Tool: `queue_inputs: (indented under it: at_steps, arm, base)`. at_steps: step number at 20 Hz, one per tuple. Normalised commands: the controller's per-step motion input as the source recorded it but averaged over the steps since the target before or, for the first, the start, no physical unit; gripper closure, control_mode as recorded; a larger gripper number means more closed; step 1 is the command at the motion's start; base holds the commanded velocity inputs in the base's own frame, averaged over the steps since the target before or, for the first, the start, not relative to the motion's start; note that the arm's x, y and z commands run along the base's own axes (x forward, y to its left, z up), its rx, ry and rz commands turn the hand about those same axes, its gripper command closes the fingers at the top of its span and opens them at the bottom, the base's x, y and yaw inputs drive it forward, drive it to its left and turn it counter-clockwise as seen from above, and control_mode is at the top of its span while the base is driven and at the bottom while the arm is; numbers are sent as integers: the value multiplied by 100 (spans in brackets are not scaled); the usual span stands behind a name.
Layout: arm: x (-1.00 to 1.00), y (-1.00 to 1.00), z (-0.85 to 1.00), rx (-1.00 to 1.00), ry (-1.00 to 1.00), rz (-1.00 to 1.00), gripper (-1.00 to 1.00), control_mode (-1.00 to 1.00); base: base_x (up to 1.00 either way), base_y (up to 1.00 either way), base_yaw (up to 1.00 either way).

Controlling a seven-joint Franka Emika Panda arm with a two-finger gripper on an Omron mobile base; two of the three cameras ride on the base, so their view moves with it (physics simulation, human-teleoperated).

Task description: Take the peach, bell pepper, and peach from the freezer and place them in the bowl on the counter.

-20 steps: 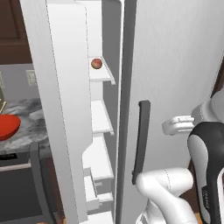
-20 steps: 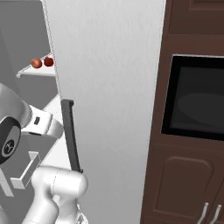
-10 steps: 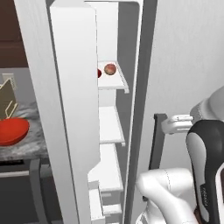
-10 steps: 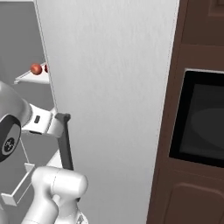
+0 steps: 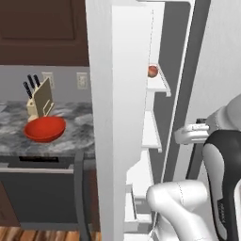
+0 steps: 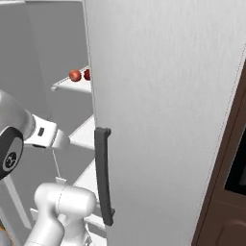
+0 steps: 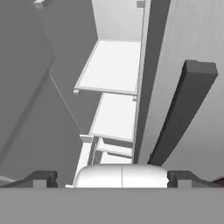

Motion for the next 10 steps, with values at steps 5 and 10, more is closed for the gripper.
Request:
queue_inputs:
  at_steps: [5, 10]
  arm:
    - [0, 0, 0, 0, 0, 0, -100, 100]
    - [0, 0, 0, 0, 0, 0, -100, 100]
  base:
    - [63, 28, 25]
    - [96, 34, 22]
